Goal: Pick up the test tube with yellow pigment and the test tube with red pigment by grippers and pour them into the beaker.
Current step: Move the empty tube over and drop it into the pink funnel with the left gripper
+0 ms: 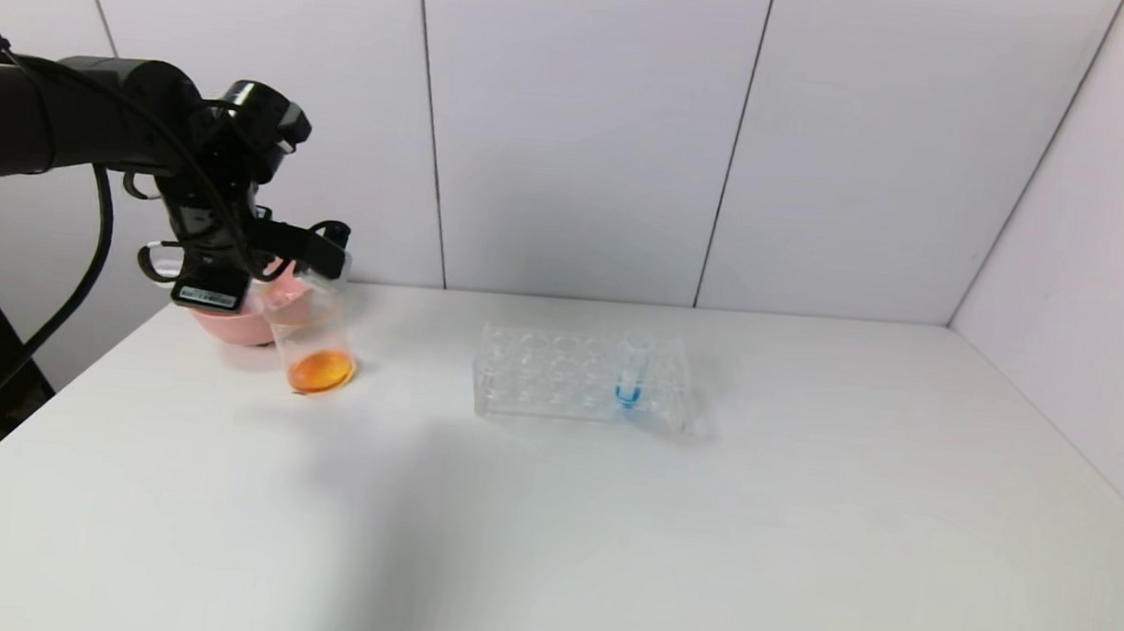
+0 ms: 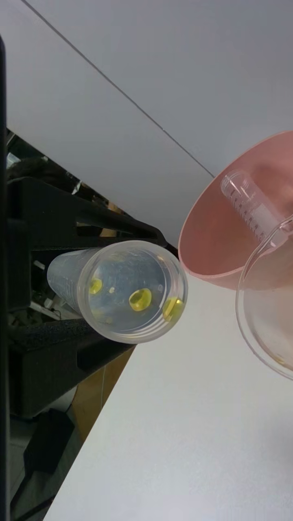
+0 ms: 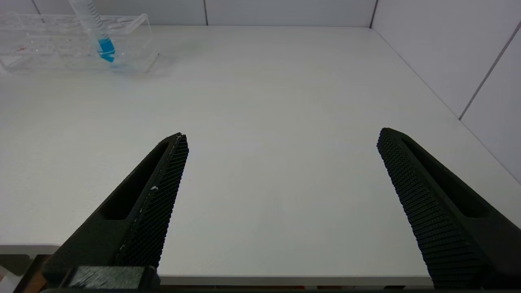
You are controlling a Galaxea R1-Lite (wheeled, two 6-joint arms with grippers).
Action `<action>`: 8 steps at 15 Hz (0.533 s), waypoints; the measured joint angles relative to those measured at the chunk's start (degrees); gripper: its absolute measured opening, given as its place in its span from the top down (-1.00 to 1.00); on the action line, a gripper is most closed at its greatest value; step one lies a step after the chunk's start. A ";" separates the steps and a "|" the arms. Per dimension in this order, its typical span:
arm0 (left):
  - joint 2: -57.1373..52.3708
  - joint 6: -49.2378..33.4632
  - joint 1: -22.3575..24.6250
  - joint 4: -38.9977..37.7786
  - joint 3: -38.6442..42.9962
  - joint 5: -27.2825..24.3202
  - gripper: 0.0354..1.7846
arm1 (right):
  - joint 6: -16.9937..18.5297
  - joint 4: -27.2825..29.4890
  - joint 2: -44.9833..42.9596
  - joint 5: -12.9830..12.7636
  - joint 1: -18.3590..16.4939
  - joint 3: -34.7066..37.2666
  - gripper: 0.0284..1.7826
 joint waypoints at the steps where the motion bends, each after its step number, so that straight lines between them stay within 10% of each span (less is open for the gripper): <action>1: -0.13 -0.94 0.00 0.72 0.00 -0.02 0.48 | 0.00 0.00 0.00 0.02 0.00 0.00 -0.91; 8: -0.94 -1.24 -0.30 0.74 0.02 -0.13 0.48 | 0.00 0.00 0.00 0.02 0.00 0.00 -0.91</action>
